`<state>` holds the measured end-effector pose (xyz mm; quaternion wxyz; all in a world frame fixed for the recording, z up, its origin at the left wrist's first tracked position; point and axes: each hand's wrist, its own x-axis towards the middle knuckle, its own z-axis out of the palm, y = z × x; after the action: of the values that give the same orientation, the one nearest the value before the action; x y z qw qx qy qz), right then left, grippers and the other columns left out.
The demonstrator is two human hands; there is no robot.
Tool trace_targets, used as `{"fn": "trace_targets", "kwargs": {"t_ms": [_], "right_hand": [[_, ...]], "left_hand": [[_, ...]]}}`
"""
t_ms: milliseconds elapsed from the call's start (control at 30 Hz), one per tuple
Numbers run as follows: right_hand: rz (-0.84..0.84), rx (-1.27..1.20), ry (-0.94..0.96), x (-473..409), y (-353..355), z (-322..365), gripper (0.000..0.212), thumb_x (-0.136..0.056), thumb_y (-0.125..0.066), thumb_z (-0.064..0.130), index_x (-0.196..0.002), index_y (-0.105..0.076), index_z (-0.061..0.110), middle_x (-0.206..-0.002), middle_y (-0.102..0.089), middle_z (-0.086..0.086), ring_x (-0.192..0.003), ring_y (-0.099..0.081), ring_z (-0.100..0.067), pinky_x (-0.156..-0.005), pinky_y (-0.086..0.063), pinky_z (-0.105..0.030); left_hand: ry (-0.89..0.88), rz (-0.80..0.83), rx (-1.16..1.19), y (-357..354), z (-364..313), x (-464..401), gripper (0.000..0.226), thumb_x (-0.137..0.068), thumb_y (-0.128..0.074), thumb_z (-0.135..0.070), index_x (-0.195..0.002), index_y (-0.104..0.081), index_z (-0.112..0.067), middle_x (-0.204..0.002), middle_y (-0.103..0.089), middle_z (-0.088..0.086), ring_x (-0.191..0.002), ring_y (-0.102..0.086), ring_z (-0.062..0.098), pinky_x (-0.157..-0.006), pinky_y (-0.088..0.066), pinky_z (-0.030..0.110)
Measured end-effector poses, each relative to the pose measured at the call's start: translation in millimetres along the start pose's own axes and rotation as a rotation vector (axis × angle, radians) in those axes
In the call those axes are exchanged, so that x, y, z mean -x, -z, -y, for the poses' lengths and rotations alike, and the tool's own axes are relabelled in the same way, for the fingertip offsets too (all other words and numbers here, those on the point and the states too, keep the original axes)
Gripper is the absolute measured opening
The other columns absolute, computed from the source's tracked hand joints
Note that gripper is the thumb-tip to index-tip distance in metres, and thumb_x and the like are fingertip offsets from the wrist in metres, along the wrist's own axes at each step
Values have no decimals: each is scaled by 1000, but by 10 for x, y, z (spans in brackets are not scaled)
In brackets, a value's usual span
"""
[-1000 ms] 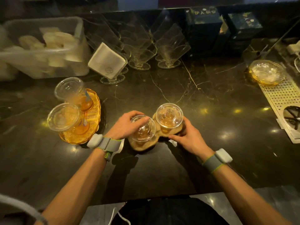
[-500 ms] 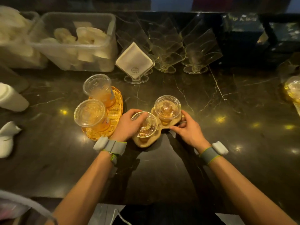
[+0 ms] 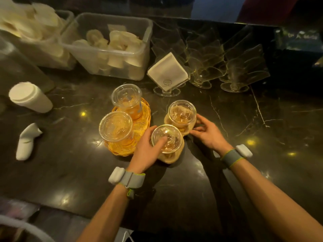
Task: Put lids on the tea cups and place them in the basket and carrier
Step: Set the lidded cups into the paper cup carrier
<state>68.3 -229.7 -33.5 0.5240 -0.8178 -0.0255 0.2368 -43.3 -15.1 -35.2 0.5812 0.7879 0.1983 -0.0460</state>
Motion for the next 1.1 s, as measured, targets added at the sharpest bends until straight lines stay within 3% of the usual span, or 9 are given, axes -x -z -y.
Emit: {"fn": "trace_targets", "kwargs": {"t_ms": [100,233,367,433,567,667,767,900,1100], "right_hand": [[34,-26,12,-130,-30,63,78,-86,-68,-5,-152,-32,11,-136,-57,-12,-101,-67,-21,-94,-54,-32],[57,-63,13,-259,-60,104,74,-87,-63,-11,-152,-33,9,-139,-55,-16,-101,-66,-24,-92,-55,-30],[78,-75,6,-296,-63,100,73,-87,-60,-15,-152,-31,5,-137,-54,-12,-81,-69,-3,-81,-56,-17],[80,-80,8,-296,-61,92,73,-87,-59,-15,-152,-31,5,-135,-55,-9,-79,-69,0,-78,-56,-17],[36,-122,-7,-254,-87,67,70,-89,-62,-9,-151,-34,8,-129,-60,-9,-93,-67,-20,-88,-55,-28],[-20,-225,-61,-160,-194,34,63,-92,-63,0,-149,-37,7,-111,-62,-3,-87,-68,-20,-81,-60,-32],[1,-282,-90,-31,-320,-17,60,-94,-61,6,-149,-36,12,-106,-62,-2,-81,-70,-18,-67,-62,-30],[22,-242,-92,57,-443,-38,73,-91,-67,10,-152,-31,27,-114,-64,-10,-93,-70,-28,-69,-61,-35],[11,-265,-90,67,-526,-14,70,-92,-64,10,-151,-33,33,-108,-66,-9,-89,-67,-19,-61,-54,-23]], "left_hand": [[8,-16,14,3,-26,69,49,-81,-66,-55,-125,-49,-45,-117,-61,-23,-106,-57,-14,-83,-47,16],[3,-50,40,-39,-73,120,43,-89,-67,-44,-127,-49,-40,-119,-60,-20,-107,-55,-11,-83,-44,13],[8,-70,26,-58,-109,147,39,-89,-66,-43,-123,-46,-44,-112,-58,-26,-101,-53,-17,-80,-41,8],[11,-73,19,-56,-115,151,38,-89,-66,-44,-121,-45,-47,-111,-58,-26,-100,-54,-17,-79,-40,5],[7,-68,24,-58,-100,154,40,-90,-64,-46,-126,-46,-43,-122,-60,-16,-111,-56,-2,-92,-45,22],[26,-52,39,-41,-57,171,45,-91,-61,-49,-133,-47,-37,-127,-59,-15,-118,-55,3,-100,-45,30],[35,-38,40,-33,-39,191,49,-91,-60,-51,-135,-46,-36,-131,-57,-14,-121,-52,4,-102,-43,31],[23,-43,52,-35,-43,252,42,-90,-61,-50,-128,-46,-43,-127,-57,-17,-119,-52,2,-100,-43,29],[6,-49,59,-41,-21,351,42,-90,-64,-48,-127,-45,-46,-128,-55,-19,-120,-51,0,-101,-41,27]]}}
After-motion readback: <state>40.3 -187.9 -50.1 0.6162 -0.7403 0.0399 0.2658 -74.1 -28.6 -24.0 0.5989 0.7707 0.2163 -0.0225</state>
